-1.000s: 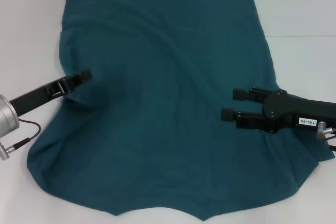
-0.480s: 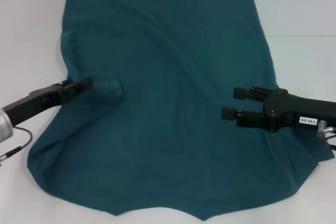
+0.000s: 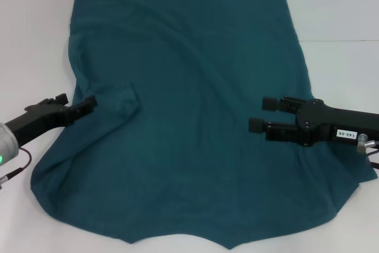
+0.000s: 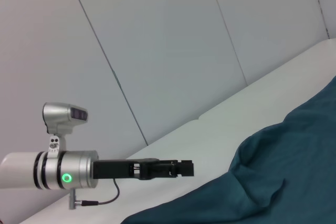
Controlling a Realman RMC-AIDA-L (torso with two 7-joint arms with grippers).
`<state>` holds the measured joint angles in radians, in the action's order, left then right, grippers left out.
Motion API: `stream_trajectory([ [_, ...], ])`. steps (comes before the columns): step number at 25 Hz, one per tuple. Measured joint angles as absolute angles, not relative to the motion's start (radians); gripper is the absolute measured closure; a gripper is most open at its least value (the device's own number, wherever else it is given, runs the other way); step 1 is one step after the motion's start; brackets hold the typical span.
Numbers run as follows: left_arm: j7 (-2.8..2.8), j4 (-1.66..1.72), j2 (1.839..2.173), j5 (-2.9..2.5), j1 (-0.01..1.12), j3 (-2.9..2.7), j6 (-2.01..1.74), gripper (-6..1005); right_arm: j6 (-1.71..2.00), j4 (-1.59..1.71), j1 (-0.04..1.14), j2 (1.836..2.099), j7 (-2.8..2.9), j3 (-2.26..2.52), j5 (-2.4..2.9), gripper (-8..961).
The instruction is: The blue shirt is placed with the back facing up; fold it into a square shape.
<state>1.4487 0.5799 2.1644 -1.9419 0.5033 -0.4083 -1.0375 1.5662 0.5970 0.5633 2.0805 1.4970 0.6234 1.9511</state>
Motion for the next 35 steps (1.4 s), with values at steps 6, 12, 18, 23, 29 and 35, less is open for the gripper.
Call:
stream_trajectory([
  [6, 1.406, 0.543, 2.165, -1.947, 0.520, -0.410, -0.942, 151, 1.566, 0.600, 0.565, 2.082, 1.504, 0.626, 1.951, 63],
  [12, 1.402, 0.538, 2.164, -1.952, 0.521, -0.410, -0.931, 150, 1.566, 0.601, 0.565, 2.083, 1.505, 0.626, 1.951, 63],
  [18, 1.402, 0.533, 2.164, -1.956, 0.518, -0.427, -0.929, 151, 1.566, 0.601, 0.564, 2.082, 1.505, 0.627, 1.951, 63],
  [23, 1.402, 0.521, 2.164, -1.960, 0.519, -0.455, -0.922, 152, 1.566, 0.601, 0.564, 2.082, 1.505, 0.627, 1.951, 63],
  [29, 1.407, 0.514, 2.164, -1.967, 0.521, -0.467, -0.900, 154, 1.571, 0.600, 0.563, 2.081, 1.505, 0.626, 1.951, 64],
  [35, 1.409, 0.515, 2.165, -1.967, 0.519, -0.467, -0.890, 229, 1.576, 0.600, 0.559, 2.082, 1.505, 0.623, 1.951, 64],
])
